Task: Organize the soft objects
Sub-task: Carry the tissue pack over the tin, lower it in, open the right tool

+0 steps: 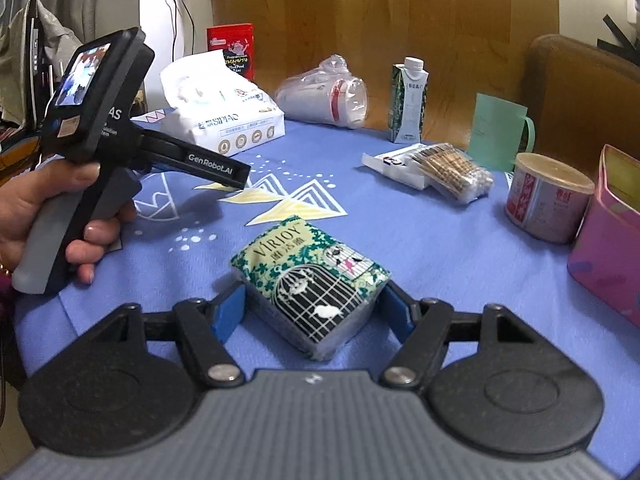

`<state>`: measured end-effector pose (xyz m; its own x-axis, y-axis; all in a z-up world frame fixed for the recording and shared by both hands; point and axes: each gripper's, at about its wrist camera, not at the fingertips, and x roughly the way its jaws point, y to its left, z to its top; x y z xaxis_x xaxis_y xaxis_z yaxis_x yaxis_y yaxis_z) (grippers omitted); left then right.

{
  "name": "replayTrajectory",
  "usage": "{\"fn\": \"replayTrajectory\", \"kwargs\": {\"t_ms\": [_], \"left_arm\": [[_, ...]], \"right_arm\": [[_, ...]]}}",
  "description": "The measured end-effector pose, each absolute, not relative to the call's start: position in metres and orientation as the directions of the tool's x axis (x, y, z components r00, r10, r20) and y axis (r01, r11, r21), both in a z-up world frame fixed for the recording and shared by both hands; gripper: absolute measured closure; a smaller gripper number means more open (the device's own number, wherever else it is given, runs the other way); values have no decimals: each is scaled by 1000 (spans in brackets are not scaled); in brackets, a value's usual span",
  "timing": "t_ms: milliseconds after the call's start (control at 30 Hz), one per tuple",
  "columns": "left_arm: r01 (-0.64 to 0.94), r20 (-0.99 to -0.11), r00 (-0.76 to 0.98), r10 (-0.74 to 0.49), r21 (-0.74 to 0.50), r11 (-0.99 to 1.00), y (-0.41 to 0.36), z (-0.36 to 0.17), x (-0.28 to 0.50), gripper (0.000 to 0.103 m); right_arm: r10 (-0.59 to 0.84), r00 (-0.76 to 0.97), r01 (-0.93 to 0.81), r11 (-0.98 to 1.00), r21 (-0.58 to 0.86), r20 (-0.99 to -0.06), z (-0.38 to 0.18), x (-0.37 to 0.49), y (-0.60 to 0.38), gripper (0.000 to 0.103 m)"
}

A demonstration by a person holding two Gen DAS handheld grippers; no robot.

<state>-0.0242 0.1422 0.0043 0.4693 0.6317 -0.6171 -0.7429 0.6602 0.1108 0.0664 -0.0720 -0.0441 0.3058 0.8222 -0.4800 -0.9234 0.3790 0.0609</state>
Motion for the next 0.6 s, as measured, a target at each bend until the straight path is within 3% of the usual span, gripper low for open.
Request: {"fn": "replayTrajectory", "kwargs": {"t_ms": [100,400,600], "left_arm": [[-743,-615,467,636,118,659,141,4,-25,1],[-744,-603,461,651,137,654,135,4,-25,1],[-624,-606,617,502,12,782,123,6,-47,1]], "right_arm": [[822,303,-920,384,78,-482,-44,66,-75,14],[823,302,-917,389,90,-481,-47,65,-92,14],[816,325,-903,417,99,-478,-49,71,-108,14]]}}
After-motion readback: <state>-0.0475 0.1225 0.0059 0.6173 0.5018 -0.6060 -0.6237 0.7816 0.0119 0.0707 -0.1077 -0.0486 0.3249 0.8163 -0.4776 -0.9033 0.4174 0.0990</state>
